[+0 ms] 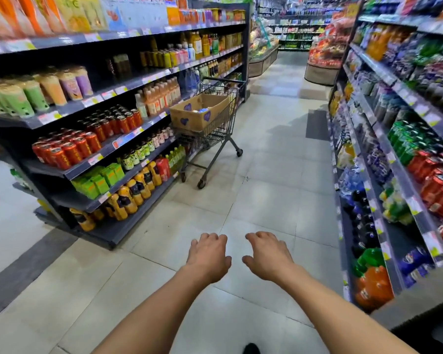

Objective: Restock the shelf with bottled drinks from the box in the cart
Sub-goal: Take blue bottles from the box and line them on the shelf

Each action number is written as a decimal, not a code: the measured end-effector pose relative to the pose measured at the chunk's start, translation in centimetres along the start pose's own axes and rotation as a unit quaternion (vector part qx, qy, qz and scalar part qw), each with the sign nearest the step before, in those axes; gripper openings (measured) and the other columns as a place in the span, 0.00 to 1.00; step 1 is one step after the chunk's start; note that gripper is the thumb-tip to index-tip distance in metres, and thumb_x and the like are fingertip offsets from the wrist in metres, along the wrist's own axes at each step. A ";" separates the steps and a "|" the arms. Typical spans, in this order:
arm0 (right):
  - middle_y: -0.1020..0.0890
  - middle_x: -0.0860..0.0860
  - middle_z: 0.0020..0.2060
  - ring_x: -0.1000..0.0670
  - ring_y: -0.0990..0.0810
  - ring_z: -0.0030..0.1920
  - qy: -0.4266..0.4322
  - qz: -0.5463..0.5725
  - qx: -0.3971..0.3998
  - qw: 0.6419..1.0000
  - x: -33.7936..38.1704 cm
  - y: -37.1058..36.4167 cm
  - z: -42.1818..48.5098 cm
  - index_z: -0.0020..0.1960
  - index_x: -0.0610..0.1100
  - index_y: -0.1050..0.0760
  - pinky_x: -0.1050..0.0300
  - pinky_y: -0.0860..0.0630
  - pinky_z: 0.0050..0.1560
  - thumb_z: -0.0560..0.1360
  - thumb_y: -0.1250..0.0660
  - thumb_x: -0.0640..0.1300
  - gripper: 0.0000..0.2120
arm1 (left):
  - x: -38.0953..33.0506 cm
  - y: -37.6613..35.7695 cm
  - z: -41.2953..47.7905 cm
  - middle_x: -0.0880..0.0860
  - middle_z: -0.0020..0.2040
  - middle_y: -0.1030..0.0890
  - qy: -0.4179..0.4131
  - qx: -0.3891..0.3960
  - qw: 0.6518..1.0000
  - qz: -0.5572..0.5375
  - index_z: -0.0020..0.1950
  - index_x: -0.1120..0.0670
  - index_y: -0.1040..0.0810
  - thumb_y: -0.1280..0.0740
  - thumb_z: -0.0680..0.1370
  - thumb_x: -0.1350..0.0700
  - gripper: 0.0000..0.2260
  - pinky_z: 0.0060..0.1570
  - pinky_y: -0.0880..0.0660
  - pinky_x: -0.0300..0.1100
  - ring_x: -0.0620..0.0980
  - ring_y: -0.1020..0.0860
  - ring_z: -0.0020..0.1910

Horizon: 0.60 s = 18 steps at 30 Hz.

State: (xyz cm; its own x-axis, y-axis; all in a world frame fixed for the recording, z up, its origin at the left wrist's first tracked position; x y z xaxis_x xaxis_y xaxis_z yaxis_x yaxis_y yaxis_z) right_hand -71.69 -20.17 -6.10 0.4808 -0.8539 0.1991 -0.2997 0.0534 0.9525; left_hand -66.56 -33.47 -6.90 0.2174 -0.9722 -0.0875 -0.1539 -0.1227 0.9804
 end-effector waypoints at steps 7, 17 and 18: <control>0.30 0.48 0.71 0.44 0.36 0.73 0.020 -0.006 0.005 1.000 -1.9 4.2 14.0 0.74 0.49 0.36 0.43 0.35 0.68 0.78 0.37 0.55 0.26 | 2.1 3.9 13.0 0.52 0.66 0.26 0.022 -0.010 1.000 -0.001 0.71 0.51 0.32 0.40 0.79 0.44 0.22 0.63 0.34 0.52 0.55 0.31 0.67; 0.30 0.48 0.70 0.45 0.36 0.73 0.053 -0.010 0.015 0.998 -1.5 8.9 29.4 0.74 0.49 0.35 0.43 0.35 0.67 0.79 0.38 0.55 0.25 | 6.7 8.8 27.0 0.52 0.67 0.26 0.060 -0.010 0.998 0.000 0.71 0.51 0.32 0.39 0.79 0.45 0.22 0.64 0.33 0.51 0.54 0.31 0.67; 0.30 0.48 0.70 0.45 0.36 0.73 0.055 -0.011 0.015 0.998 -1.4 9.2 30.9 0.74 0.49 0.35 0.43 0.35 0.67 0.79 0.38 0.55 0.25 | 7.2 9.0 28.4 0.52 0.66 0.26 0.061 -0.010 0.998 -0.002 0.71 0.51 0.32 0.39 0.79 0.45 0.22 0.64 0.33 0.51 0.54 0.31 0.67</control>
State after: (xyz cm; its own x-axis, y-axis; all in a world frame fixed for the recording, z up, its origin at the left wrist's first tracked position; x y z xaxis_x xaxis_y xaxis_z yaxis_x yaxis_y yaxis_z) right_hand -100.56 -34.47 -4.75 0.5741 -0.7932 0.2031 -0.3113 0.0180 0.9501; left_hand -93.74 -47.21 -3.72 0.3345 -0.9397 -0.0708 -0.1330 -0.1214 0.9837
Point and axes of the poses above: each hand's wrist, its own z-axis towards the middle knuckle, its own y-axis out of the back of the hand, x = y × z, the point moved 8 cm from there along z, towards the middle knuckle
